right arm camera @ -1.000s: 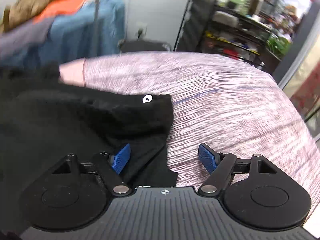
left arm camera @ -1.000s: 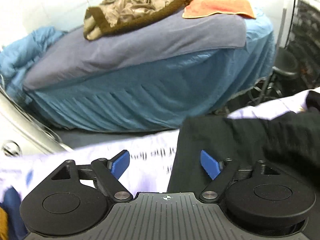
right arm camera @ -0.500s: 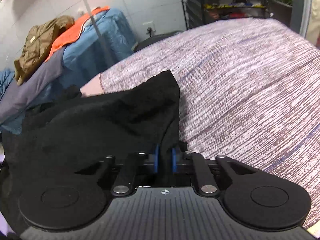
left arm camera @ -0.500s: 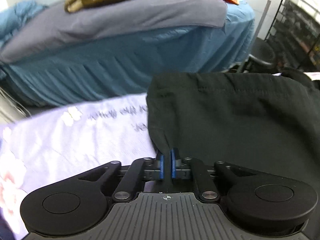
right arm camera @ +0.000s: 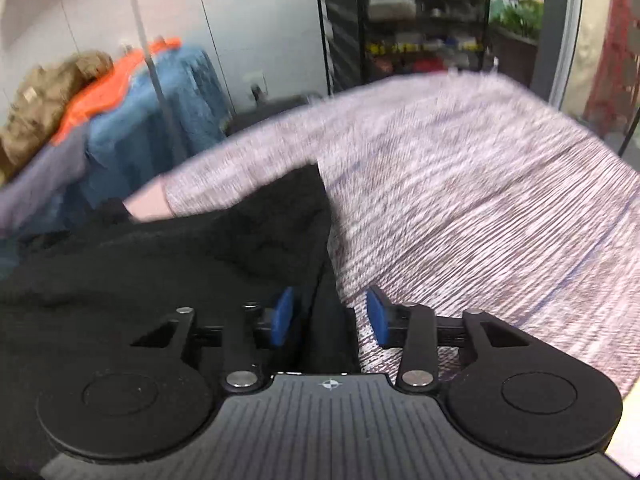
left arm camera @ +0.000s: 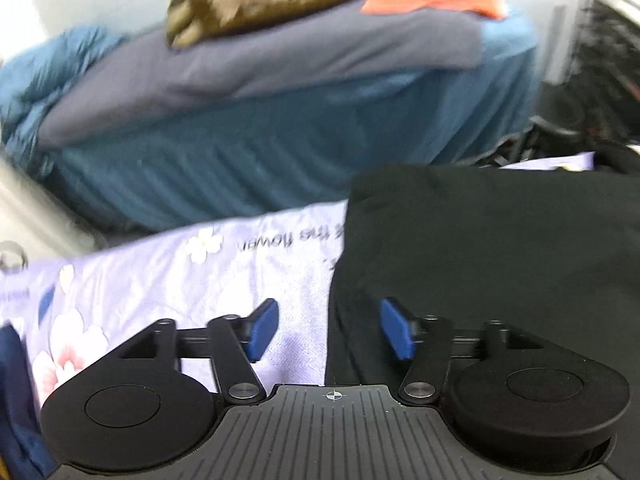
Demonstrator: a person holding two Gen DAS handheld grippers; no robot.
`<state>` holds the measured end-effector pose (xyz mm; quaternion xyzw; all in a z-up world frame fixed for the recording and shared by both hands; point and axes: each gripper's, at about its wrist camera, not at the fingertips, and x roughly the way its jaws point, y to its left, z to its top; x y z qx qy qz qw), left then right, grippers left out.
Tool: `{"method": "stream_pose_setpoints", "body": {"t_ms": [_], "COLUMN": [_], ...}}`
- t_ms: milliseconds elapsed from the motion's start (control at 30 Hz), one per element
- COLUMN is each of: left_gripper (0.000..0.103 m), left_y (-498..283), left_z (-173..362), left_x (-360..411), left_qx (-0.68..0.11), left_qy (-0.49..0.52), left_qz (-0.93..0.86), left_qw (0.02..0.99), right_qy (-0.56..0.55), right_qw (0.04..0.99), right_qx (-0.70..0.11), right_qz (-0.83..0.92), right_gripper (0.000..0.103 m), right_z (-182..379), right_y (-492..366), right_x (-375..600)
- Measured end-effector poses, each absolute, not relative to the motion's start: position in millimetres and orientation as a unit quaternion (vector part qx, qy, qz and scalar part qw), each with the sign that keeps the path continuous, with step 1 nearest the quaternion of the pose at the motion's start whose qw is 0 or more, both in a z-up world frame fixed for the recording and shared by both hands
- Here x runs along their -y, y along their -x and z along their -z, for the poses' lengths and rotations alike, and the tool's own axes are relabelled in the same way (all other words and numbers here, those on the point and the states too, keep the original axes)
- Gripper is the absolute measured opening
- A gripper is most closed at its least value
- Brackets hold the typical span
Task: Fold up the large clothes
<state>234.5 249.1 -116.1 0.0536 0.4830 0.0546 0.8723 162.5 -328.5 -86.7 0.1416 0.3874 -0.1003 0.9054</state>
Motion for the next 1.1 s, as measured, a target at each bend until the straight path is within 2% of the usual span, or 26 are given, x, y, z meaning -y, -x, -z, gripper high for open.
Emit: {"method": "stream_pose_setpoints", "body": {"t_ms": [67,200,500,667,733,800,900,1100], "left_gripper": [0.103,0.103,0.103,0.103,0.103,0.103,0.103,0.103], "left_y": [-216.6,-164.4,-89.9,-69.0,-60.8,-49.5,-38.3,-25.4], "left_z": [107.8,94.9,98.8,97.2,93.6,89.3,84.3,76.9], "left_x": [-238.7,-204.8,-101.2,-41.7,-22.0,-3.8,21.5,82.8], "left_qx": [-0.474,-0.464,-0.466,-0.444,-0.428,-0.407,-0.371,-0.303], "left_qy": [-0.079,-0.102,-0.12,-0.173,-0.196,-0.222,-0.258,-0.292], "left_qz": [-0.032,0.03,0.155,0.238,0.27,0.296,0.328,0.387], "left_qw": [0.877,0.88,0.863,0.847,0.839,0.835,0.829,0.82], "right_qy": [-0.149,-0.194,-0.277,-0.344,-0.368,-0.388,-0.401,-0.472], "right_qw": [0.907,0.897,0.858,0.84,0.829,0.821,0.823,0.807], "right_qx": [-0.382,-0.388,-0.416,-0.399,-0.399,-0.399,-0.382,-0.339], "right_qz": [0.095,0.086,0.121,0.13,0.132,0.126,0.126,0.105], "right_gripper": [0.064,0.068,0.067,0.065,0.058,0.033,0.02,0.012], "right_z": [77.9,73.6,86.9,108.2,119.4,126.8,123.0,103.2], "right_y": [-141.7,-87.2,9.1,18.3,16.1,14.1,19.5,40.9], "right_x": [333.7,343.0,327.1,330.9,332.7,331.9,329.0,342.6]}}
